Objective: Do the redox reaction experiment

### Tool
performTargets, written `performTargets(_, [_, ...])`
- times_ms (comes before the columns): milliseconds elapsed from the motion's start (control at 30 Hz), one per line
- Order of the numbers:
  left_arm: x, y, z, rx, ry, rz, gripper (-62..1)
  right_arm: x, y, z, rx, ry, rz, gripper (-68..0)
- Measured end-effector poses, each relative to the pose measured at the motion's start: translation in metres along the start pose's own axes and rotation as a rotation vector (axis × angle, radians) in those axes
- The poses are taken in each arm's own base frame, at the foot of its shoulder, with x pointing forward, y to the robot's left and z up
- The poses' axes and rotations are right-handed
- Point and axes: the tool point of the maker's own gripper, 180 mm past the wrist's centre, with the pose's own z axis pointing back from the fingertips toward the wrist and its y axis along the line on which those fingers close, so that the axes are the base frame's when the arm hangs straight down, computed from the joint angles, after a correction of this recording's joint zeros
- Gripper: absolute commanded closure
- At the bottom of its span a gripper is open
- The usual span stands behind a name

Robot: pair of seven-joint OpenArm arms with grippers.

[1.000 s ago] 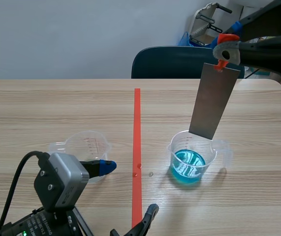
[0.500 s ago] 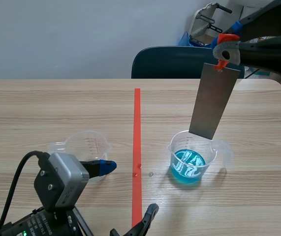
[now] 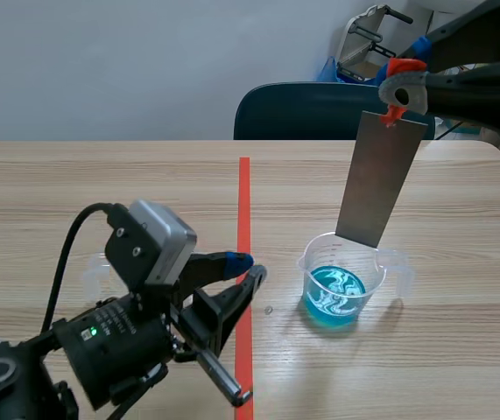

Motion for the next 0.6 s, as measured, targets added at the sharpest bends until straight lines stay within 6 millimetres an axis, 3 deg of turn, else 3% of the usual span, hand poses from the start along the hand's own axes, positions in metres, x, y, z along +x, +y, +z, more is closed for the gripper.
performTargets(100, [-0.004,0.003,-0.014,-0.015,0.02,-0.024,-2.1,0.0,0.0,0.0,0.0,0.0,0.0,-0.8])
performTargets(333, [-0.015,-0.009,-0.043,-0.069,0.032,-0.035,-2.1,0.0,0.0,0.0,0.0,-0.001,0.0,-0.8])
performTargets(600, [-0.009,-0.008,-0.066,-0.072,0.009,-0.043,-2.1,0.0,0.0,0.0,0.0,-0.002,0.0,-0.8])
